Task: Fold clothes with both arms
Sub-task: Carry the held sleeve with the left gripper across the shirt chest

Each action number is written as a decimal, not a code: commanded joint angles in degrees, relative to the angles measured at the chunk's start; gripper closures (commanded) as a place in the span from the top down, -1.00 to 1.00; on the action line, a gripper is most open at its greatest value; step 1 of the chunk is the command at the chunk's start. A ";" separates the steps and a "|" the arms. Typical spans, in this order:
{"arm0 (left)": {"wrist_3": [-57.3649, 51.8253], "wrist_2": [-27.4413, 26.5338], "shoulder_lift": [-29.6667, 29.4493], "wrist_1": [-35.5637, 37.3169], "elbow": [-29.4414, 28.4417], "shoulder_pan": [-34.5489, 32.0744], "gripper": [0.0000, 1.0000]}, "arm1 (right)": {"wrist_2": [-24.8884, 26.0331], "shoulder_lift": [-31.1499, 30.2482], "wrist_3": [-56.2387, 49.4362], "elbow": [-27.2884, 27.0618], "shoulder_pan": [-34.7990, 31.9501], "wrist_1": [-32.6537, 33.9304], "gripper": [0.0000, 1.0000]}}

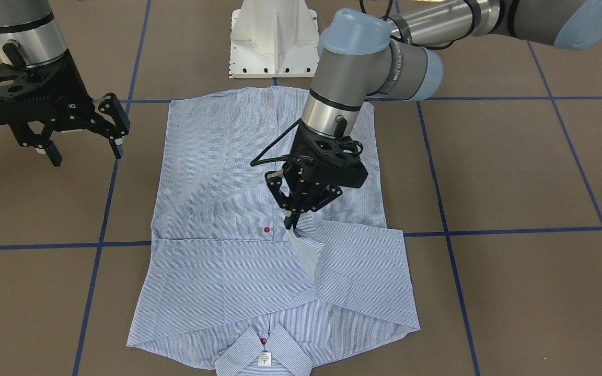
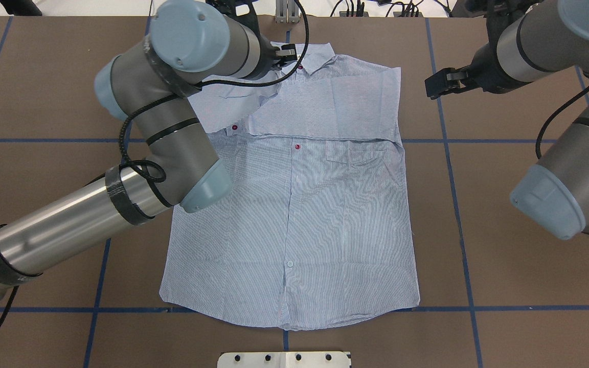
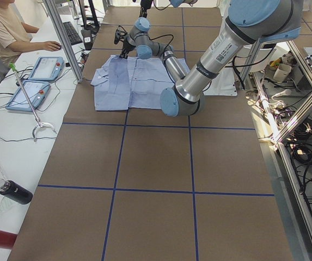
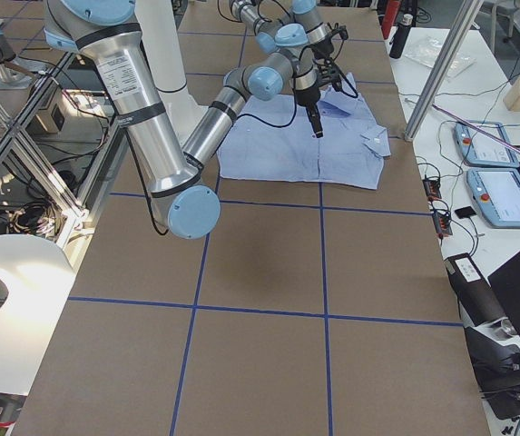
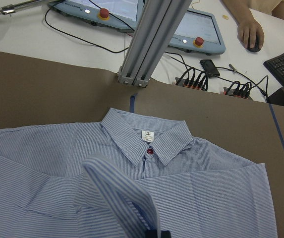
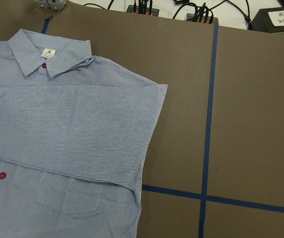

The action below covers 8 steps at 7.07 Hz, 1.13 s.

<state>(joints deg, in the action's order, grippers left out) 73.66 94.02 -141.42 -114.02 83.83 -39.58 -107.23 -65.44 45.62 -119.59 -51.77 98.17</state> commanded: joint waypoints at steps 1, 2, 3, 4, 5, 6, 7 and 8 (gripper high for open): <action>1.66 -1.91 -3.33 0.02 -3.41 2.13 -1.00 | 0.00 0.05 0.00 0.06 0.00 0.00 0.99; 2.54 -4.09 -3.69 0.02 -4.02 4.67 -1.00 | 0.00 0.05 0.00 0.06 0.00 0.00 0.99; 2.81 -5.85 -3.78 -0.15 -5.07 6.26 -1.00 | 0.00 0.05 0.00 0.06 0.00 0.00 0.99; 2.90 -7.44 -3.95 -0.24 -5.87 8.10 -1.00 | 0.00 0.05 0.00 0.06 0.00 0.00 0.99; 2.90 -8.93 -3.95 -0.42 -5.96 10.03 -1.00 | 0.00 0.05 0.00 0.06 0.00 0.00 0.99; 2.90 -10.25 -4.30 -0.59 -6.31 11.97 -1.00 | 0.00 -0.04 0.00 0.06 0.00 0.00 0.99; 2.98 -11.22 -5.44 -0.68 -7.79 13.03 -1.00 | 0.00 -0.04 0.00 0.06 0.00 0.00 0.99; 2.90 -11.23 -6.93 -1.03 -9.90 13.74 -1.00 | 0.00 -0.04 0.44 0.06 0.00 0.00 0.99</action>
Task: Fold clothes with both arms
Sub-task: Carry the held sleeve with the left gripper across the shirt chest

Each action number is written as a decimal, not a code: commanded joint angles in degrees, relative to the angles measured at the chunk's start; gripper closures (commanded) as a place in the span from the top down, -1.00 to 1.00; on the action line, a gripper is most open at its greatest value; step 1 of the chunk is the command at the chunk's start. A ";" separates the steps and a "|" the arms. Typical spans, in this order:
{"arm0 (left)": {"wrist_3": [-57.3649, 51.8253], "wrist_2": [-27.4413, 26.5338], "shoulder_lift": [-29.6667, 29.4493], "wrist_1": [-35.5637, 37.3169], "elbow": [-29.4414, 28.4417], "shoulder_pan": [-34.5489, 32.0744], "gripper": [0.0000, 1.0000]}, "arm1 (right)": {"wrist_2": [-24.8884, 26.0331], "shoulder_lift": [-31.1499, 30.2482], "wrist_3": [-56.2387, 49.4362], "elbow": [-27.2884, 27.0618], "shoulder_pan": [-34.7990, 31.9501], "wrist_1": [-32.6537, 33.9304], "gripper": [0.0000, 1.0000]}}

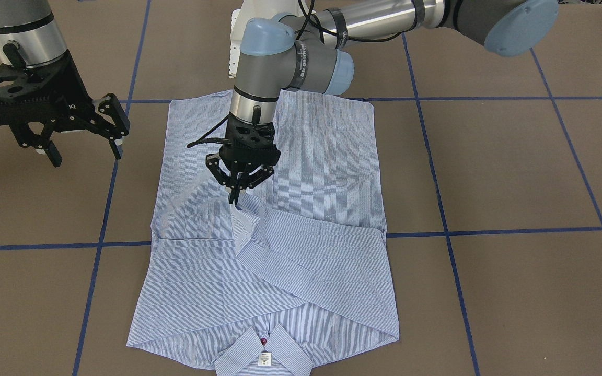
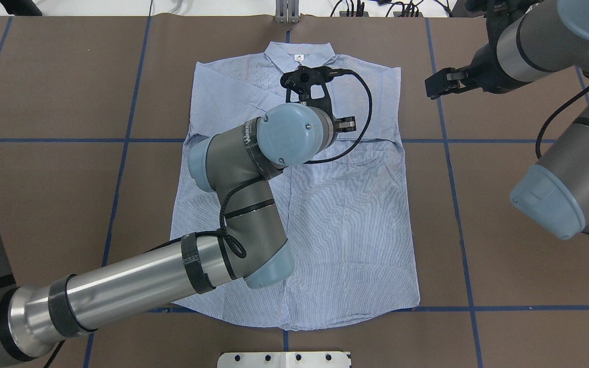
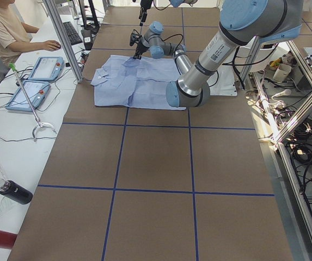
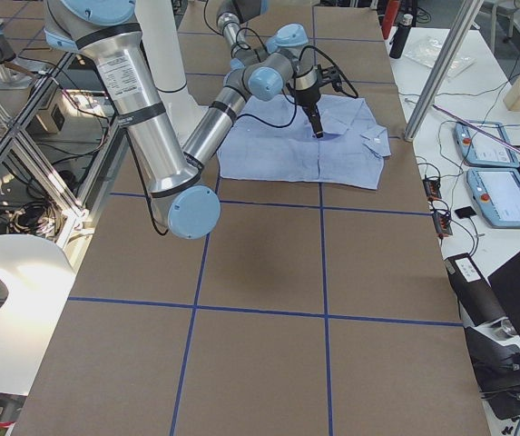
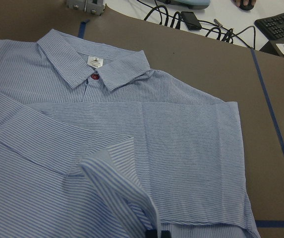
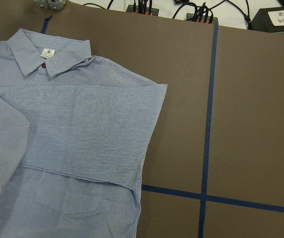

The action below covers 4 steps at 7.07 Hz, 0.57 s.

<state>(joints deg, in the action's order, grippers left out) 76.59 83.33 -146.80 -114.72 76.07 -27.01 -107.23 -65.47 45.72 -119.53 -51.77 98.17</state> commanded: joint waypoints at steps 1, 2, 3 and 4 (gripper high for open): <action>0.14 -0.53 -2.60 -0.41 -2.68 1.95 -0.20 | 0.00 -0.01 1.03 0.09 0.17 0.00 0.99; 2.84 -0.45 -3.14 -0.41 -3.64 2.05 0.99 | 0.00 0.08 1.04 0.09 0.18 0.00 0.99; 4.34 -0.44 -3.32 -0.24 -3.65 2.05 1.00 | 0.00 0.08 1.30 0.17 0.18 0.00 0.99; 2.10 0.08 -3.40 0.89 -2.26 1.96 1.00 | 0.00 0.51 3.39 0.18 0.96 0.00 0.99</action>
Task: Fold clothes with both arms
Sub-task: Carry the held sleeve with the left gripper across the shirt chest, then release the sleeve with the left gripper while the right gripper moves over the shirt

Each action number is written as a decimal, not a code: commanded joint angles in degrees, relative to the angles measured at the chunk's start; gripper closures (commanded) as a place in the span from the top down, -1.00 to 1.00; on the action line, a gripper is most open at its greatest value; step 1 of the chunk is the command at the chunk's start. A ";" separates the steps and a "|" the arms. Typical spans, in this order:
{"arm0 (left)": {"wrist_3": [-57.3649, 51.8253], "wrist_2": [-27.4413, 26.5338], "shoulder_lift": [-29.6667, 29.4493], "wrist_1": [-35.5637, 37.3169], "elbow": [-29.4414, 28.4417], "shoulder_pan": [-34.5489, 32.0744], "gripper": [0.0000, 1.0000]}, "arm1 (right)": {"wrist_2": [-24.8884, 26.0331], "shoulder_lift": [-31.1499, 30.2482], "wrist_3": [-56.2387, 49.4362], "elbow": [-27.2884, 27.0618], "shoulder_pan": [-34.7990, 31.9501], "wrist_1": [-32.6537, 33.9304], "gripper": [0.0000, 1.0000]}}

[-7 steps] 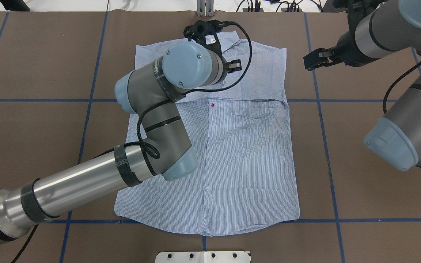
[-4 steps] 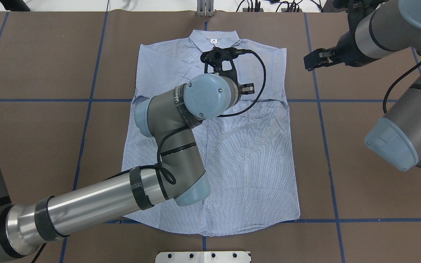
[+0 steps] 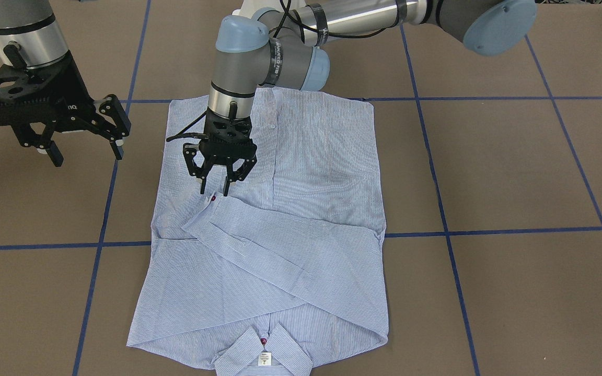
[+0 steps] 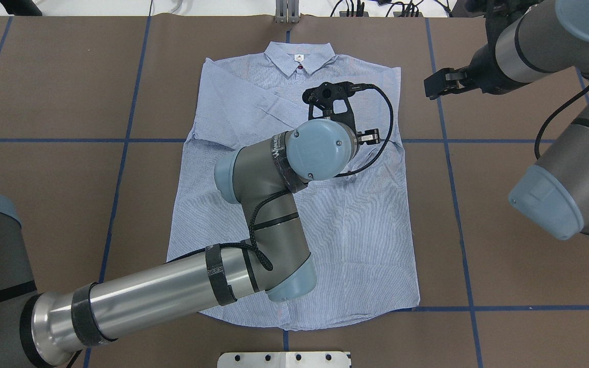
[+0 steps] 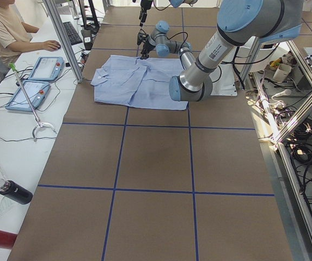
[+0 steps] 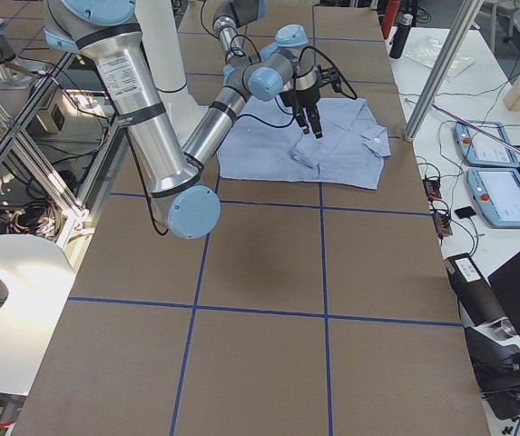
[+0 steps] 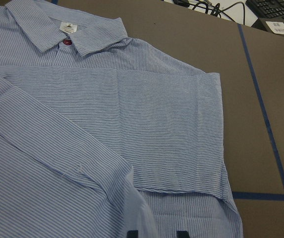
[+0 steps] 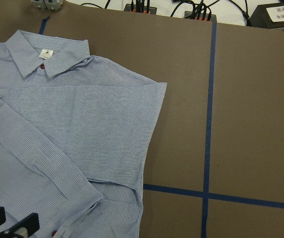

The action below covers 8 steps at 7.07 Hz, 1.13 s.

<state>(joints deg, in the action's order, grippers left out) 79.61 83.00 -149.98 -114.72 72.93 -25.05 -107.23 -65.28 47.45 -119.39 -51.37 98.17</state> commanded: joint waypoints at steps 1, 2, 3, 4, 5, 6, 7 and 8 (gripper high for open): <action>-9.21 4.06 1.25 8.13 6.73 -0.26 1.00 | 0.17 0.59 6.29 -0.14 2.66 -1.13 0.99; -12.17 5.23 5.53 14.11 16.44 -0.79 1.00 | 5.75 0.50 13.99 -0.31 7.73 -5.75 1.00; -12.98 5.32 14.45 15.13 28.20 -0.79 1.00 | 14.24 0.68 21.81 -0.75 15.35 -6.41 1.00; -18.56 6.46 21.76 14.97 36.84 -1.58 1.00 | 18.94 1.38 27.20 -1.97 21.17 -6.15 1.00; -20.09 7.51 27.40 14.62 40.24 -1.76 1.00 | 22.47 1.03 33.08 -3.90 27.23 -5.72 1.00; -19.93 7.52 33.64 14.01 44.27 -2.11 1.00 | 29.37 0.42 38.19 -5.57 34.51 -4.23 1.00; -19.93 7.61 42.57 10.78 49.01 -2.20 1.00 | 33.71 -1.15 42.59 -9.16 40.07 1.18 1.00; -18.97 7.52 50.32 2.05 49.23 -2.11 1.00 | 35.66 -6.65 45.24 -12.24 42.99 1.23 1.00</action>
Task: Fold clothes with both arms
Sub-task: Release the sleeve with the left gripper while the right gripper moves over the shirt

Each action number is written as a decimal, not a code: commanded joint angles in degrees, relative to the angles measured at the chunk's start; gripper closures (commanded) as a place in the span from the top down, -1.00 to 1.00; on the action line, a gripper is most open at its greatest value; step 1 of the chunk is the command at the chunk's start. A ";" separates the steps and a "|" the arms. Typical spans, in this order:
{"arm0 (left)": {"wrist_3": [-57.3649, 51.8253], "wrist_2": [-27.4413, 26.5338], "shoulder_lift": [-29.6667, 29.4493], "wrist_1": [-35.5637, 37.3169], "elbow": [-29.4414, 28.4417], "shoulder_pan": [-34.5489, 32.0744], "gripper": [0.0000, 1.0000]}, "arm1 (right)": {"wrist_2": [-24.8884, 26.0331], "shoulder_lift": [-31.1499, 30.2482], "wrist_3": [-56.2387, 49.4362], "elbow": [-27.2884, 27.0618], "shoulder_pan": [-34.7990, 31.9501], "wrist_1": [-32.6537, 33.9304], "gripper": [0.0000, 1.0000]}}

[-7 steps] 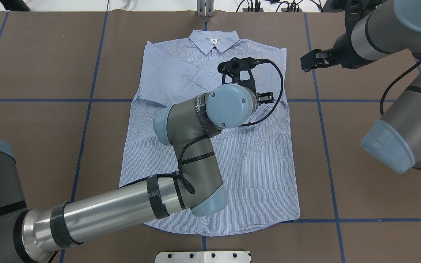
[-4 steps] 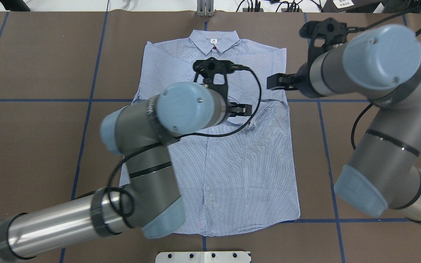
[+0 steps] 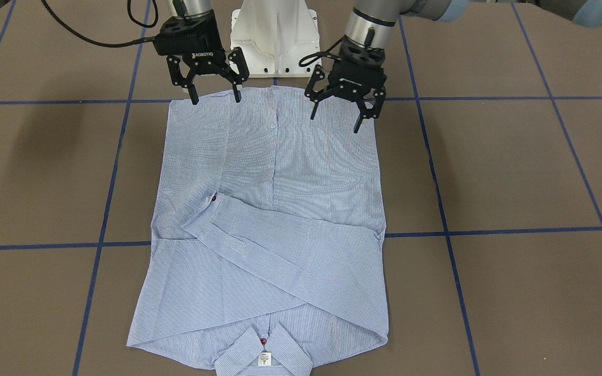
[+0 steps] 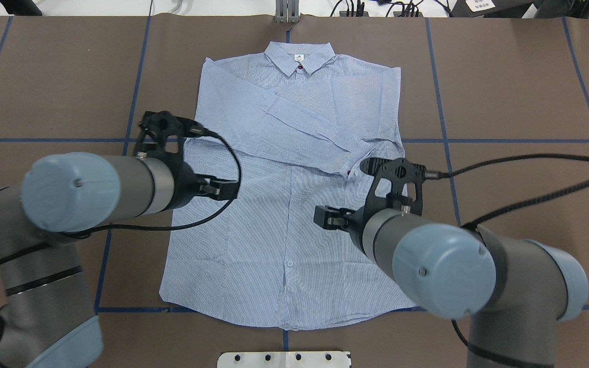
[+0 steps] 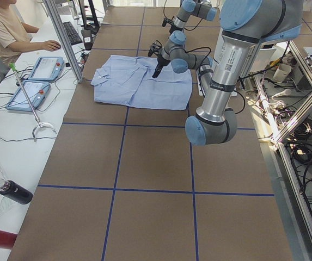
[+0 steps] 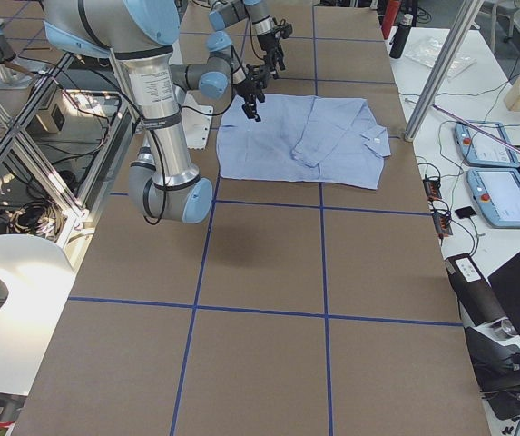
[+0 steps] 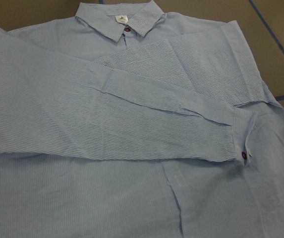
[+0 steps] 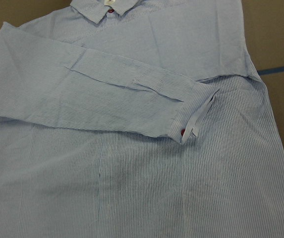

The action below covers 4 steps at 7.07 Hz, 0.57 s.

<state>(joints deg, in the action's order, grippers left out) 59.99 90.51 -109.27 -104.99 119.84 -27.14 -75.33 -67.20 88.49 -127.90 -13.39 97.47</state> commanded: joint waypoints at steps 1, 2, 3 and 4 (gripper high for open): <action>3.00 -0.07 17.87 -17.61 2.06 -0.02 1.00 | 4.40 -6.78 4.32 -5.32 5.65 1.06 1.00; 3.37 -0.68 22.22 -21.54 2.32 0.51 1.00 | 4.58 -10.11 4.32 -5.34 6.09 -4.86 1.00; 9.38 -1.47 22.70 -21.32 1.28 3.12 1.00 | 6.14 -17.45 3.71 -5.25 6.62 -15.19 1.00; 13.70 -7.14 22.70 -21.23 -0.03 7.41 1.00 | 6.42 -21.96 3.53 -5.16 6.62 -19.64 1.00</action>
<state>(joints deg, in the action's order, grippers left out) 68.47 87.99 -87.55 -125.52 121.09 -23.85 -69.71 -82.87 92.31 -133.06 -7.06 85.21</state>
